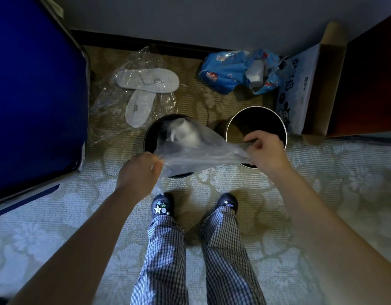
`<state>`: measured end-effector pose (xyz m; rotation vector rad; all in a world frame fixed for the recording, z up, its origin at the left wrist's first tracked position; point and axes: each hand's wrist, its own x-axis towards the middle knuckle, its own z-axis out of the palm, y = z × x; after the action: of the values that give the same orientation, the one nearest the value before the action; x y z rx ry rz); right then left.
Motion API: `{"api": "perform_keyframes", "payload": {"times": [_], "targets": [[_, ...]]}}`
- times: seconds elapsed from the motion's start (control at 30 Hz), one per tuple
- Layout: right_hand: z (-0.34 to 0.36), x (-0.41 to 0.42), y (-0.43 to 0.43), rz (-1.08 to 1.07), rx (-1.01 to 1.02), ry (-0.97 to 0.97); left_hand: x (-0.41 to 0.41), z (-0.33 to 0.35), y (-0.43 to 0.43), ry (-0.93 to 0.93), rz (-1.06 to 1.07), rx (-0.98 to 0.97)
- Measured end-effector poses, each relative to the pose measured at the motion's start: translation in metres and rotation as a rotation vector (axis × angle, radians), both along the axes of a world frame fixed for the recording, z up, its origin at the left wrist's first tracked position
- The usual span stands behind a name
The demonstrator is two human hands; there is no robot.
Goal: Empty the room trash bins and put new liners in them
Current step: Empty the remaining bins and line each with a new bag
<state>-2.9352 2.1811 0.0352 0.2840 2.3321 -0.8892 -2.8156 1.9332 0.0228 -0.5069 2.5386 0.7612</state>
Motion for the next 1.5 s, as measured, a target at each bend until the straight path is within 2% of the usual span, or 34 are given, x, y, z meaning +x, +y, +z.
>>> {"api": "perform_keyframes", "payload": {"times": [0.07,0.2,0.3,0.43,0.5,0.57,0.63,0.7,0.8,0.93,1.0,1.17,1.3,1.4,1.5], "targets": [[0.001,0.001,0.003,0.151,0.158,0.164,0.0,-0.001,0.0,0.016,0.019,-0.015],[0.007,0.004,0.005,0.097,0.205,0.389,0.0,0.002,0.001,0.082,0.019,-0.042],[0.013,0.006,0.004,0.061,0.228,0.409,0.0,0.006,0.002,0.203,-0.014,-0.071],[0.027,0.008,0.01,0.12,0.347,0.389,0.0,0.007,-0.001,0.278,-0.051,-0.026],[0.037,0.011,0.008,0.136,0.312,0.458,-0.001,0.009,-0.001,0.325,-0.097,0.008],[0.044,0.016,-0.003,0.296,0.199,0.573,0.0,0.01,0.001,0.357,-0.144,0.036],[0.044,0.026,-0.02,0.61,0.121,0.637,0.001,0.01,0.004,0.356,-0.183,0.045],[0.032,0.036,-0.039,0.886,0.116,0.612,0.0,0.01,0.006,0.35,-0.223,0.065],[0.006,0.04,-0.065,1.041,0.1,0.567,-0.002,0.013,0.004,0.359,-0.268,0.13],[-0.003,0.027,-0.085,0.971,-0.051,0.583,-0.005,0.02,-0.002,0.303,-0.273,0.176],[0.005,0.022,-0.089,0.919,-0.123,0.378,-0.007,0.02,-0.011,0.261,-0.201,0.196],[0.014,0.02,-0.084,0.758,-0.332,0.196,-0.009,0.009,-0.03,0.179,0.137,0.285],[0.02,0.02,-0.074,0.519,-0.506,-0.012,-0.002,0.002,-0.027,0.162,0.228,0.259],[0.016,0.021,-0.066,0.351,-0.505,-0.061,0.002,0.001,-0.021,0.15,0.26,0.336],[0.006,0.018,-0.057,0.184,-0.398,-0.016,0.007,0.001,-0.021,0.101,0.277,0.426]]}}
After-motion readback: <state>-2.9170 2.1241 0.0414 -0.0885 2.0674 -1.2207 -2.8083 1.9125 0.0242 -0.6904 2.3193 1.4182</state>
